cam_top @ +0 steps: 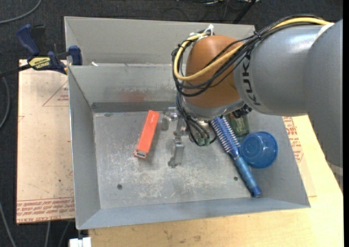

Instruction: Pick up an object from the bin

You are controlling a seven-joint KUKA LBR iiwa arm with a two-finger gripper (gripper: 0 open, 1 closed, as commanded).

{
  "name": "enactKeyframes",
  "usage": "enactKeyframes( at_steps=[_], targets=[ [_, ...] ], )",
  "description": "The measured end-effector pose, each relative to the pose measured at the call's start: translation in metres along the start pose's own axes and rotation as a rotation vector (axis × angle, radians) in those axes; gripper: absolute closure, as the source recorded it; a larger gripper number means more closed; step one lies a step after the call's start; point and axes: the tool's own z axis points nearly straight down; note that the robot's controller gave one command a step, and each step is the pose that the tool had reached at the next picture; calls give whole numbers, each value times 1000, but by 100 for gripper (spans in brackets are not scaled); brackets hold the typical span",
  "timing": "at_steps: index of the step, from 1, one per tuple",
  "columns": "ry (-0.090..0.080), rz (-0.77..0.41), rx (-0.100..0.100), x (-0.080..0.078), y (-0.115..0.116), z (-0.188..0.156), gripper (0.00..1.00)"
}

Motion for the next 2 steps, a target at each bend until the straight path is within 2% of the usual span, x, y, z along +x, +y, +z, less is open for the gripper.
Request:
enactKeyframes(
  at_steps=[1,2],
  targets=[
    [-7,2,-1,-1,0,-5,0],
    [-17,-49,-1,-35,28,30,0]
  ],
)
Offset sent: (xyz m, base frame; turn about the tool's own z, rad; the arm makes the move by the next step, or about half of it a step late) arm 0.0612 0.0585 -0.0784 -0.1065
